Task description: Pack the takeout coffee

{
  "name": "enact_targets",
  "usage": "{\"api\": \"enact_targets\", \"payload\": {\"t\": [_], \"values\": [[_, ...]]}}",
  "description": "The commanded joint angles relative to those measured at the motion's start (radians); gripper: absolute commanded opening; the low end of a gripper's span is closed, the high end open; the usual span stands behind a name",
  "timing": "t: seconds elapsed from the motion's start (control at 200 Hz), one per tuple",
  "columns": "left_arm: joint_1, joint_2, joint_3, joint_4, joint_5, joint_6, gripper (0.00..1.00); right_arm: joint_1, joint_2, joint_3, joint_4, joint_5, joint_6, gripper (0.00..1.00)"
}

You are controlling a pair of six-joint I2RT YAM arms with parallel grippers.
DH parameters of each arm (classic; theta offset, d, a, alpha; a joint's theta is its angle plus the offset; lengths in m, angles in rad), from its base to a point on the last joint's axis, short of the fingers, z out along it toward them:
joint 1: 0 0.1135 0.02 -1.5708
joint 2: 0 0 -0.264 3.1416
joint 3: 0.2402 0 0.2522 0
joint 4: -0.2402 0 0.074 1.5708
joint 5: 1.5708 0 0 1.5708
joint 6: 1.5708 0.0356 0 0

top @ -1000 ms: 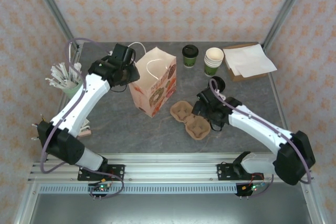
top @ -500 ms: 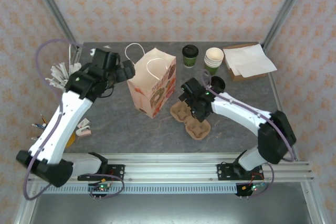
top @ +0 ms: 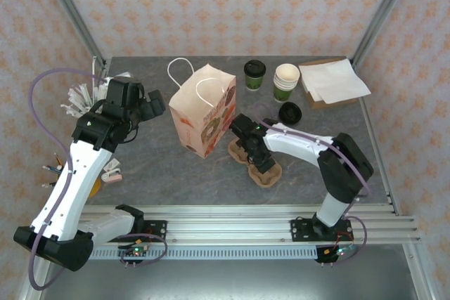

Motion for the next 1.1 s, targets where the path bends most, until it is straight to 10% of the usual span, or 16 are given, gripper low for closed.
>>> {"api": "enact_targets", "payload": {"t": [0.0,0.425,0.731,0.966,1.096], "values": [[0.008,-0.006,-0.011,0.026,0.011,0.027,1.0,0.003,0.065,0.005,0.007,0.0,-0.011,0.86],[0.011,0.045,0.055,0.123,0.059,0.17,1.0,-0.003,-0.069,-0.032,0.017,0.156,-0.122,0.15],[0.111,0.163,0.12,0.275,0.388,0.304,0.99,-0.043,-0.317,0.198,-0.095,0.348,-0.653,0.02],[0.118,0.414,0.445,0.092,0.579,0.396,0.89,-0.183,-0.346,0.426,-0.126,0.196,-0.835,0.0],[0.118,0.535,0.582,0.028,0.669,0.407,0.63,-0.255,-0.282,0.594,-0.109,-0.004,-0.956,0.0]]}}
